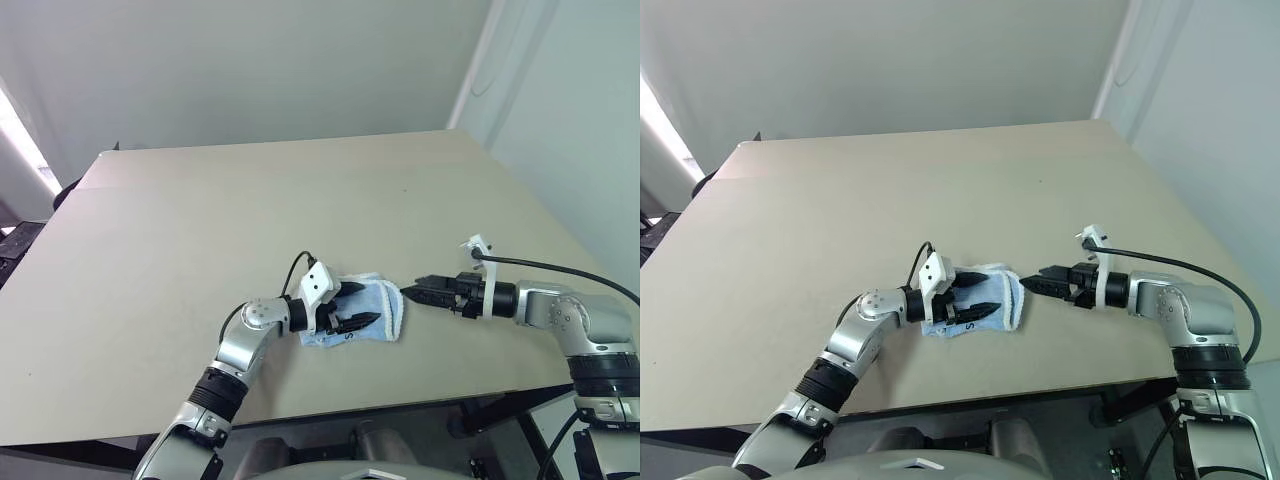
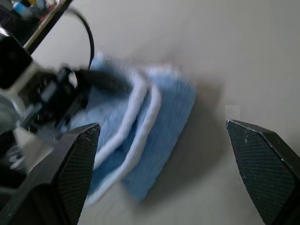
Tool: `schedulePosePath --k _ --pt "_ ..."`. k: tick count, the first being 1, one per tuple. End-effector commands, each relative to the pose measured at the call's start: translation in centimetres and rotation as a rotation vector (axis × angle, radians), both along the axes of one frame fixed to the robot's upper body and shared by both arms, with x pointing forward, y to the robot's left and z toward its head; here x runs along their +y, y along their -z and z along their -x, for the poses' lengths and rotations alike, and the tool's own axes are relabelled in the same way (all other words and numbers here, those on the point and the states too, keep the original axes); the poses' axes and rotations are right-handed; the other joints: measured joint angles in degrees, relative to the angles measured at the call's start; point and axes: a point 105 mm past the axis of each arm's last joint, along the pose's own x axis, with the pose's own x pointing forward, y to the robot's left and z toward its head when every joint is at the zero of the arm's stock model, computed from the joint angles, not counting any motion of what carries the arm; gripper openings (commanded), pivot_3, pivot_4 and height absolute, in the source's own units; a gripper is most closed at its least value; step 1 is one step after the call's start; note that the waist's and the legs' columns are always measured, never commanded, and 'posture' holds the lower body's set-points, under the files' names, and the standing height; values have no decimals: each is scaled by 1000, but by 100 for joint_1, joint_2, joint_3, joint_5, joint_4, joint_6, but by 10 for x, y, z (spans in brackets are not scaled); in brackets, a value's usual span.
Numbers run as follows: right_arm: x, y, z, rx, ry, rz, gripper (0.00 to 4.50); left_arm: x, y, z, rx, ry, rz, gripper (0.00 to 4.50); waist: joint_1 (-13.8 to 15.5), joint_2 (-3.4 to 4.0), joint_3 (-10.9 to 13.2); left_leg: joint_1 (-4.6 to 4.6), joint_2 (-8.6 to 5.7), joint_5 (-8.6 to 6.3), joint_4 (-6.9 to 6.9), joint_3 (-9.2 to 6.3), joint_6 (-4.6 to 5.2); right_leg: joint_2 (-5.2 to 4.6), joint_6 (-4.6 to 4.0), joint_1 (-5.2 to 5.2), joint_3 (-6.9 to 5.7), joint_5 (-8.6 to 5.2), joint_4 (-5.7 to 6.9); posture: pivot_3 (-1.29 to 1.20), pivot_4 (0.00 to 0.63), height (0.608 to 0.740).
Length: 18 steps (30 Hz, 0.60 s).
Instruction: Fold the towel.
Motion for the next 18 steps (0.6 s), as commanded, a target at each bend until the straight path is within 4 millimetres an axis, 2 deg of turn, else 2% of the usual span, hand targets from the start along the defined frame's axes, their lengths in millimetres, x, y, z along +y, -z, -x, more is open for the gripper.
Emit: schedulePosePath --k 1,6,9,14,18 --pt "10 -1 1 46 -49 -31 4500 16 -28 -6 -113 -34 34 3473 -16 0 0 1 1 0 0 0 0 2 0 -1 0 0 1 0 0 740" --pt "26 8 1 141 -75 -80 4500 51 -43 -3 -158 -46 -9 3473 -32 1 0 -2 9 0 -2 2 0 9 0 -11 -1 3 6 0 0 740" --pt "36 7 2 175 -99 -131 4500 75 -52 -2 -184 -77 -51 3473 -28 -1 0 -3 11 0 -2 2 0 9 2 -16 -2 4 8 0 0 740" --pt "48 11 4 207 -132 -152 4500 113 -56 4 -192 -131 -140 3473 -24 -1 -1 -6 11 0 -1 2 0 0 -4 -49 -3 19 7 0 0 740" --pt "60 18 2 224 -150 -153 4500 133 -59 -2 -183 -235 -145 3473 -25 -5 -3 -9 12 -1 -1 2 1 -6 -10 -52 -5 23 5 0 0 740"
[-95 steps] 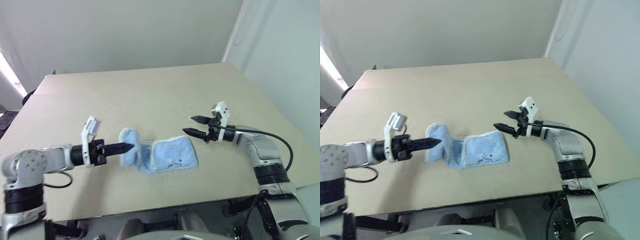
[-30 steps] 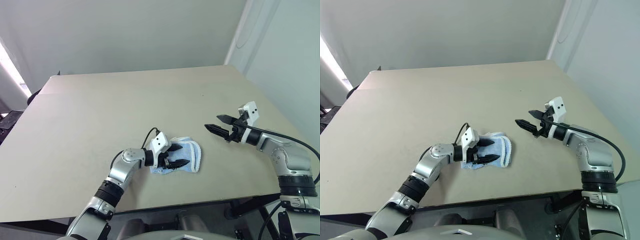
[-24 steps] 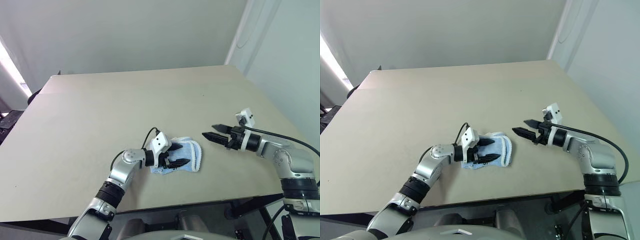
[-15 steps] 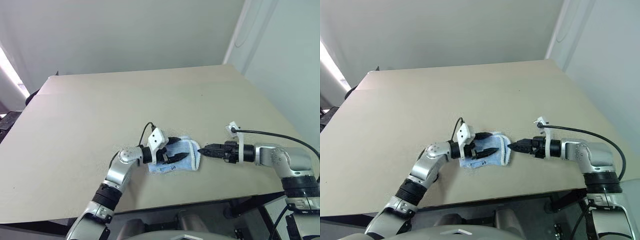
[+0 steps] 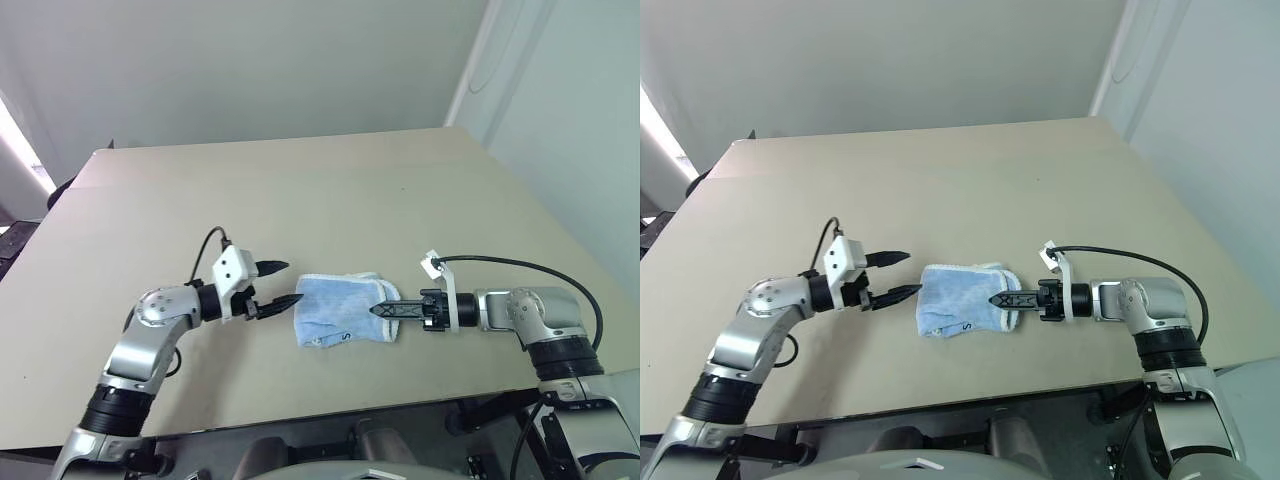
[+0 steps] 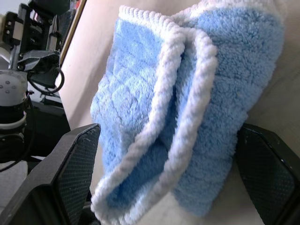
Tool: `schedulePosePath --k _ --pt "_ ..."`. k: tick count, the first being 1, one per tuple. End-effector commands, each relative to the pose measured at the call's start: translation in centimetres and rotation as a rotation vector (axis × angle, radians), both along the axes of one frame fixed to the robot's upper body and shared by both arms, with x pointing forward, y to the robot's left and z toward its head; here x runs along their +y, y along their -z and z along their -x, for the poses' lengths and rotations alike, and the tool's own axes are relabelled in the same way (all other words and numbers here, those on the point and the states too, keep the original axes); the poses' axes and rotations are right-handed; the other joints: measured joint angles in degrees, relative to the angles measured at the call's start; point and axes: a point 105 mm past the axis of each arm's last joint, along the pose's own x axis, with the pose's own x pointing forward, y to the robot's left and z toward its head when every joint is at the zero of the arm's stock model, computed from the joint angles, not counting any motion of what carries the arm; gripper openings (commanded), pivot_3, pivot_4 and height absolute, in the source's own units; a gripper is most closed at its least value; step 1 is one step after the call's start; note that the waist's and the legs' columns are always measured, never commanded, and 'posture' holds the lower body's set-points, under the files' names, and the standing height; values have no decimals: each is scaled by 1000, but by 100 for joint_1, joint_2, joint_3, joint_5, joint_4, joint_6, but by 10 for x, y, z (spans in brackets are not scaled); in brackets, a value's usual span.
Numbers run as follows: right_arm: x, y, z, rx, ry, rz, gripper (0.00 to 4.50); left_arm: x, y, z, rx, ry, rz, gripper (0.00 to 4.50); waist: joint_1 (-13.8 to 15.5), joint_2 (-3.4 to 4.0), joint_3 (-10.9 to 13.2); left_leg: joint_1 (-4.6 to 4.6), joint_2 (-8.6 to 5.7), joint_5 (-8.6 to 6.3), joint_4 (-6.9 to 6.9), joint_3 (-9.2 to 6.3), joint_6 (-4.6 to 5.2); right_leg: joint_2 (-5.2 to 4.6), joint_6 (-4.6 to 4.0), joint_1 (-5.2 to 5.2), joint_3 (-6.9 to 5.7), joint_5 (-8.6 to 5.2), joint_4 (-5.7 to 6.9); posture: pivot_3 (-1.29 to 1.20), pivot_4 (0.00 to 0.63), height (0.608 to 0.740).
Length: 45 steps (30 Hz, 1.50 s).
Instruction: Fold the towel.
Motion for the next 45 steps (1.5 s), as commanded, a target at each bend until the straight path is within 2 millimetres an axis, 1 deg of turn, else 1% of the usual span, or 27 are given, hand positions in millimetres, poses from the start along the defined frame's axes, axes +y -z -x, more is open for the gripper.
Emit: schedulePosePath --k 1,6,8,10,14,16,17,19,20,23,25,26,27,28,29,31,34,37,40,43,45 --pt "17 2 -3 -1 -40 -23 4500 9 -18 -7 -70 -60 16 3473 -6 -3 -2 2 0 0 0 0 0 0 0 0 0 0 1 0 0 740" --pt "28 5 -9 12 -50 -45 4500 4 -20 -6 -76 -75 43 3473 -58 -14 -9 6 12 0 0 3 0 14 -2 2 0 2 7 0 0 740" --pt "31 4 -10 8 -56 -49 4108 4 -19 -5 -75 -78 41 3518 -99 -15 -9 6 15 0 0 3 0 17 -11 2 -1 8 11 0 0 740" --pt "31 1 -13 3 -56 -59 3532 4 -18 -5 -73 -89 42 3518 -136 -14 -9 5 16 0 0 3 -1 19 -11 2 -1 8 15 0 0 740" --pt "25 -10 -13 -18 -64 -81 2106 9 -15 -7 -79 -116 21 3518 -141 -14 -9 6 16 0 0 2 -1 18 -15 -1 -3 10 16 0 0 740" --pt "22 -18 -12 -41 -70 -101 1341 12 -18 -7 -79 -134 45 3518 -135 -14 -9 4 14 0 0 1 -1 14 -16 -4 -5 11 9 0 0 740" --pt "21 -27 -14 -58 -64 -125 969 14 -22 -8 -80 -146 68 3518 -133 -14 -9 2 12 0 0 2 -1 12 -15 -4 -5 11 6 0 0 740" --pt "20 -50 -18 -103 -52 -199 253 20 -31 -9 -78 -170 110 3518 -135 -14 -8 -5 11 0 0 1 -1 7 -14 -7 -5 12 2 0 0 740" --pt "21 -59 -20 -123 -50 -226 48 23 -34 -8 -75 -178 124 3518 -136 -14 -8 -8 11 0 0 2 -1 6 -11 -12 -5 14 2 0 0 740" --pt "32 -83 -24 -197 -59 -287 48 34 -44 -4 -59 -199 171 3518 -150 -14 -8 -7 13 0 -2 0 -1 8 -10 -13 -5 14 4 0 0 740" --pt "38 -97 -33 -244 -44 -324 48 39 -48 2 -45 -194 186 3518 -155 -14 -8 -4 16 0 -3 -1 -1 12 -10 -14 -6 14 6 0 0 740" --pt "40 -102 -38 -260 -27 -338 48 40 -49 3 -41 -194 187 3518 -149 -14 -8 -3 18 0 -4 -1 -1 14 -10 -14 -6 14 7 0 0 740" --pt "41 -105 -47 -278 10 -337 48 43 -49 5 -39 -201 186 3518 -150 -12 -7 -3 18 0 -4 -1 -1 14 -10 -14 -8 14 8 0 0 740" --pt "42 -104 -57 -294 54 -319 48 45 -49 5 -39 -212 182 3518 -148 -12 -7 -3 18 0 -4 0 -1 13 -10 -14 -8 14 8 0 0 740" --pt "41 -100 -71 -309 113 -288 48 47 -48 5 -38 -227 175 3518 -148 -12 -7 -2 17 0 -3 1 -2 12 -11 -13 -8 14 8 0 0 740" --pt "41 -90 -89 -295 198 -259 48 51 -48 7 -35 -242 171 3518 -148 -13 -7 -1 15 0 -1 3 -2 9 -11 -11 -7 15 7 0 0 740" --pt "45 -67 -101 -276 239 -188 48 55 -51 10 -36 -258 185 3518 -141 -13 -7 -8 13 0 -5 2 -2 2 -13 -12 -10 15 -2 0 0 740" --pt "48 -50 -110 -240 289 -164 48 59 -56 11 -39 -275 211 3518 -151 -12 -7 -31 13 -1 -7 1 -3 -2 -13 -31 -11 16 -3 0 0 740" --pt "51 -37 -110 -215 288 -146 48 62 -58 14 -30 -281 217 3518 -163 -10 -8 -81 12 2 -4 1 -8 -6 -17 -81 -10 21 8 0 0 740" --pt "54 -29 -101 -216 213 -126 48 68 -57 16 -3 -306 223 3518 -162 -8 -9 -93 13 3 -5 -2 -11 -4 -21 -101 -6 24 15 0 0 740" --pt "53 -25 -98 -206 192 -116 611 70 -55 19 63 -312 243 3518 -163 -8 -9 -93 13 3 -5 -5 -10 -3 -24 -101 -8 26 17 0 0 740"
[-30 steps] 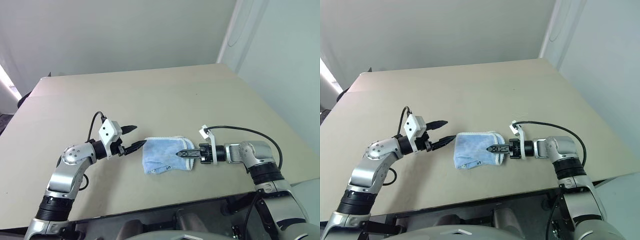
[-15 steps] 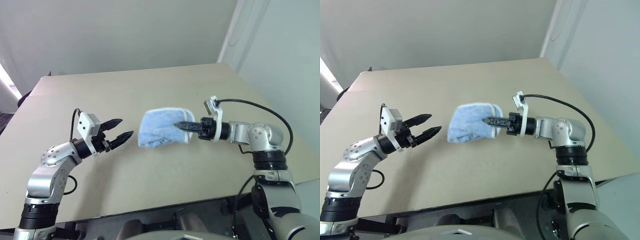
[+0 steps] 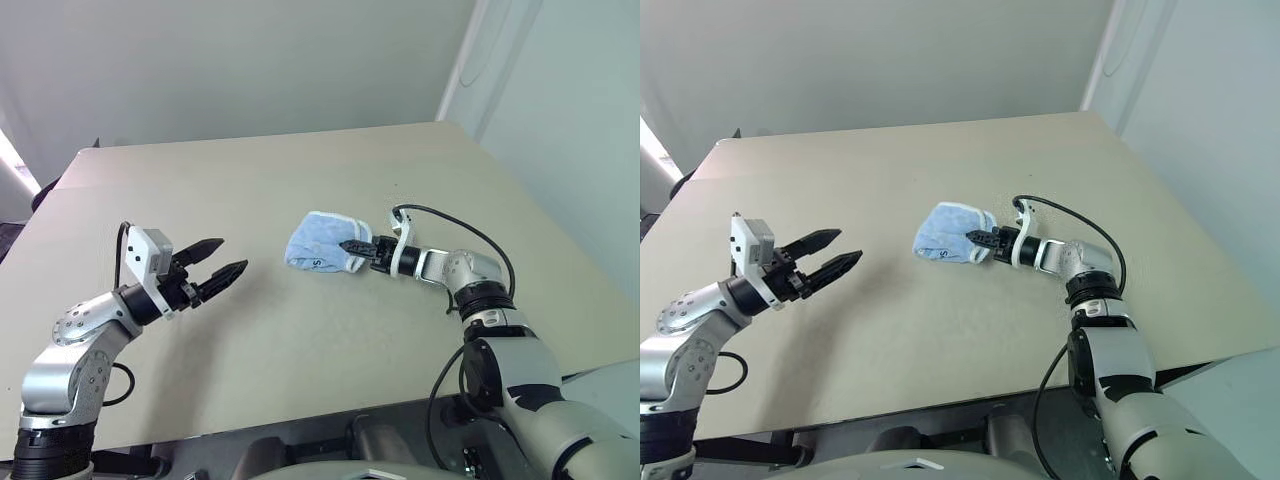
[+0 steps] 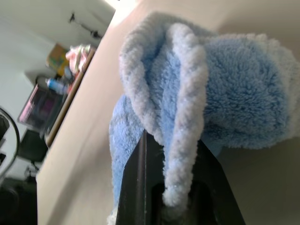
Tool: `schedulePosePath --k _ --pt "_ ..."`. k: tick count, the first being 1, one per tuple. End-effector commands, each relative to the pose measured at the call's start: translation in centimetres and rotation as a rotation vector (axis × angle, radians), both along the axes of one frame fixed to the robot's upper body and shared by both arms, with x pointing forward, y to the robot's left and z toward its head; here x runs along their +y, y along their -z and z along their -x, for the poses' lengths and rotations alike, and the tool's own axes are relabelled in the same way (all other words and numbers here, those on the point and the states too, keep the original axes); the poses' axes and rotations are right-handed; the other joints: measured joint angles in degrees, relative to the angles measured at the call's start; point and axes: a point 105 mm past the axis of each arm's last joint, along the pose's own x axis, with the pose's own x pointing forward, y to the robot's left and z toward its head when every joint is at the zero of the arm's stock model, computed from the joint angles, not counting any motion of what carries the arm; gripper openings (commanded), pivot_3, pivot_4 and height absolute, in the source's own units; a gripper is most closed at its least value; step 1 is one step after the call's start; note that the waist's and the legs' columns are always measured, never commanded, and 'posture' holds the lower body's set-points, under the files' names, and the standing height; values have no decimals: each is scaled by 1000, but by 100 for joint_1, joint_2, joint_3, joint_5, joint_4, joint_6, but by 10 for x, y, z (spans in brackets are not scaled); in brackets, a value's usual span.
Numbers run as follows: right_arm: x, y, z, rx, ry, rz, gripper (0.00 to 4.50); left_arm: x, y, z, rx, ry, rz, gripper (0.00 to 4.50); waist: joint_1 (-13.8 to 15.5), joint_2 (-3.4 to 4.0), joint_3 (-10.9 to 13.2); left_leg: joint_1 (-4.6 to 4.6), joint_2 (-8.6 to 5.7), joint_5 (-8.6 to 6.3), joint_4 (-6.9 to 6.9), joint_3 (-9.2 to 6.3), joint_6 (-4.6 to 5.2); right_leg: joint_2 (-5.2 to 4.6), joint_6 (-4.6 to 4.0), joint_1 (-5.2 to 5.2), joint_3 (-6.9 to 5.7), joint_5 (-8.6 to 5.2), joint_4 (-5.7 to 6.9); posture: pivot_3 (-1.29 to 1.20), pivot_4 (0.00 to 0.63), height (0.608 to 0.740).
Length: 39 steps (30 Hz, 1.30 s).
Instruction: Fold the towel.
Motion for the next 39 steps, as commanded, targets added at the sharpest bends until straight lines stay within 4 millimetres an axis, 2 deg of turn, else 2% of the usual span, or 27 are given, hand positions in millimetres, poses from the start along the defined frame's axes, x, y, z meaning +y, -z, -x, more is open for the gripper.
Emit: schedulePosePath --k 1,6,11,16,20,24,26,29,32,35,39 --pt "2 -12 -1 -48 -50 9 823 4 -11 5 27 3 11 3518 -2 0 0 1 0 0 1 0 0 0 -1 1 0 1 2 0 0 740" --pt "-2 -10 -3 -46 -48 35 2629 2 -8 7 56 17 0 3518 0 1 0 5 -1 0 4 0 0 2 -1 6 -7 2 3 0 0 740" --pt "-1 -16 3 -57 -102 9 4473 2 -4 8 75 26 -26 3518 -3 1 0 4 -1 1 4 0 -2 3 -2 5 -8 2 3 0 0 740" --pt "-21 -24 5 -119 -129 67 4473 4 4 9 77 33 -96 3518 5 2 0 4 -2 2 4 1 -2 2 -2 5 -8 2 3 0 0 740" --pt "-46 -45 24 -239 -234 109 4473 5 14 10 96 41 -134 3518 37 4 1 0 -2 1 3 -2 -2 1 -2 5 -12 2 -4 0 0 740" --pt "-69 -59 42 -351 -290 231 4473 5 19 13 111 54 -155 3518 26 5 1 0 -3 1 3 -1 -2 0 -1 6 -13 1 -7 0 0 740" --pt "-77 -71 49 -477 -305 303 4473 5 20 16 125 65 -156 3518 12 5 0 4 -2 1 3 2 -2 6 -1 7 -10 1 -5 0 0 740" --pt "-74 -79 59 -649 -339 396 4473 7 24 20 145 74 -166 3518 13 6 1 7 3 2 3 5 -1 18 -1 15 -7 0 2 0 0 740" --pt "-59 -75 68 -809 -387 435 4473 9 27 23 161 72 -168 3518 17 6 1 11 6 2 4 6 -1 23 3 37 -7 -5 1 0 0 740" --pt "-50 -67 86 -800 -501 402 4473 14 28 27 168 67 -174 3518 23 6 2 27 6 3 11 8 0 21 18 63 -7 -16 -5 0 0 740" --pt "-47 -67 83 -822 -495 374 4473 11 26 26 153 52 -169 3518 33 5 3 48 5 2 44 8 0 13 -3 69 -8 -23 -6 0 0 740"
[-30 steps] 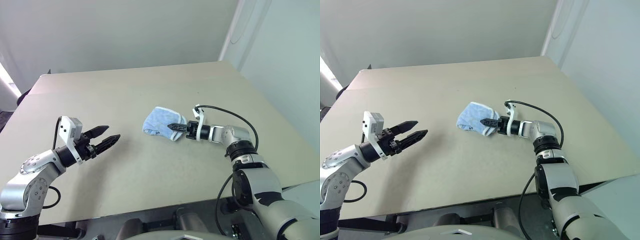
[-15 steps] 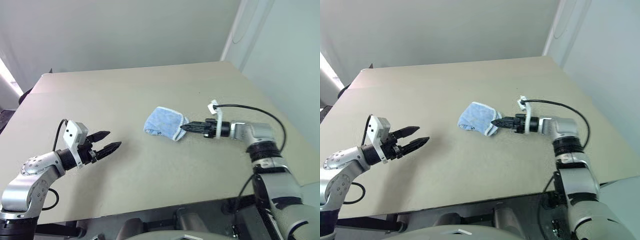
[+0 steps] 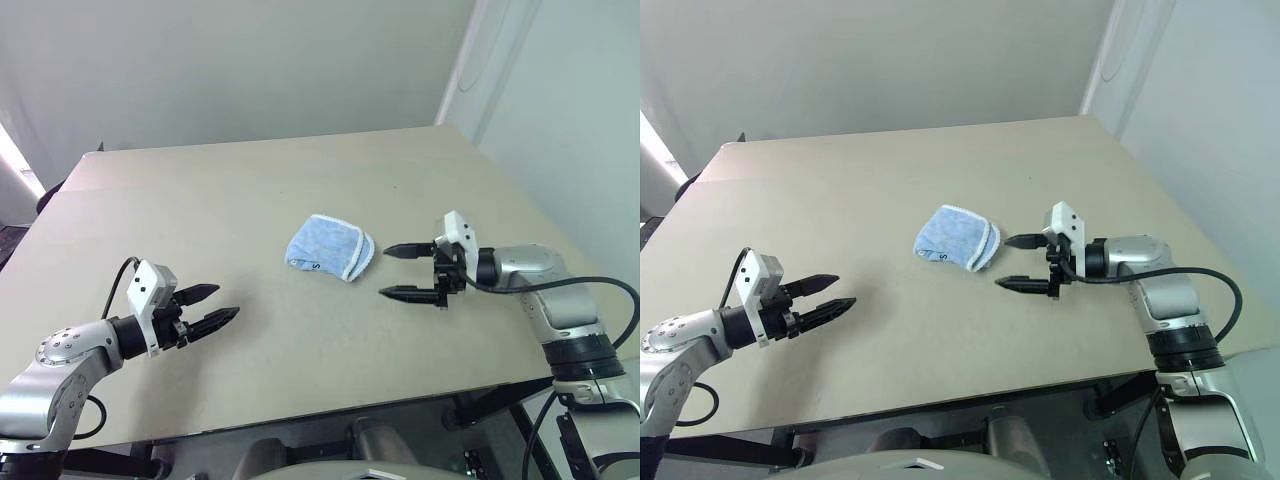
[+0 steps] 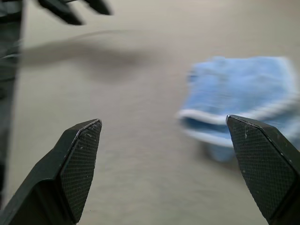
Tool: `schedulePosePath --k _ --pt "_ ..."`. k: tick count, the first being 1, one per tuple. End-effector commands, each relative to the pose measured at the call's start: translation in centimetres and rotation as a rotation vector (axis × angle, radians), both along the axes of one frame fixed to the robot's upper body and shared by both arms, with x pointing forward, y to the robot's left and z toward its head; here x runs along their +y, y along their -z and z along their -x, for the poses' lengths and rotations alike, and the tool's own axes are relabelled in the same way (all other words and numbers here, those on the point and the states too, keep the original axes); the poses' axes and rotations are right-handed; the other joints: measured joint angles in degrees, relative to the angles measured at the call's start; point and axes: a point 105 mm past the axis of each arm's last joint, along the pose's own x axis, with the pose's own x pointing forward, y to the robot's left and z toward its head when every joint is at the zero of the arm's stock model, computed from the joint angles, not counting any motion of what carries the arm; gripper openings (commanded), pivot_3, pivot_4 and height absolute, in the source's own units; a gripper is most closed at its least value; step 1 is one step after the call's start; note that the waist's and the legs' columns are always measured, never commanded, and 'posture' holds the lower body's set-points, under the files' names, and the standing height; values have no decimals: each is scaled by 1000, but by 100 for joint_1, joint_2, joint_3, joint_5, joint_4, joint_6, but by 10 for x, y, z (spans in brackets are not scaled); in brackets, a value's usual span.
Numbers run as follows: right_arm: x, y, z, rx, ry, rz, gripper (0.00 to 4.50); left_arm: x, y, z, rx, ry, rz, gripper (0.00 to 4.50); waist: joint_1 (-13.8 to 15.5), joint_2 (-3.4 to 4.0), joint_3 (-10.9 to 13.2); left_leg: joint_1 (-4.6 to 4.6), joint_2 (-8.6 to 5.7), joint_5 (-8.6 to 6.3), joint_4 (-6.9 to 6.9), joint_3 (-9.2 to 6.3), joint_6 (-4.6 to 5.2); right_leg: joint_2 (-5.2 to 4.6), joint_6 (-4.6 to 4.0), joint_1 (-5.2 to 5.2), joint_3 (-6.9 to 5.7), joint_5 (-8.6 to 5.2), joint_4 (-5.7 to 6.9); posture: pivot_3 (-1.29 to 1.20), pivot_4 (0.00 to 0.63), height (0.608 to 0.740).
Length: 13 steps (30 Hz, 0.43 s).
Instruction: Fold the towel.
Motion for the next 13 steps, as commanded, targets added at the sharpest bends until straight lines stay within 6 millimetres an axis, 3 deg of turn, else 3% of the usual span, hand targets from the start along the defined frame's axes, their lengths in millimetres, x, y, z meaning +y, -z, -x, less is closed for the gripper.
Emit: schedulePosePath --k 1,9,13 --pt "7 -15 -4 -84 -21 -51 4473 0 -17 -3 -80 -5 -9 3518 6 -1 0 -4 0 0 9 -1 0 -2 1 1 -1 2 0 0 0 740" --pt "12 -7 -8 -94 -25 -107 4473 8 -9 -1 -61 -41 -30 3518 5 0 2 17 1 -1 28 -2 0 -6 9 25 -2 6 4 0 0 740" --pt "19 -3 -14 -98 -31 -111 4473 8 -15 -2 -74 -42 -23 3518 3 1 2 20 2 -1 28 -1 0 -6 8 25 -1 6 7 0 0 740"
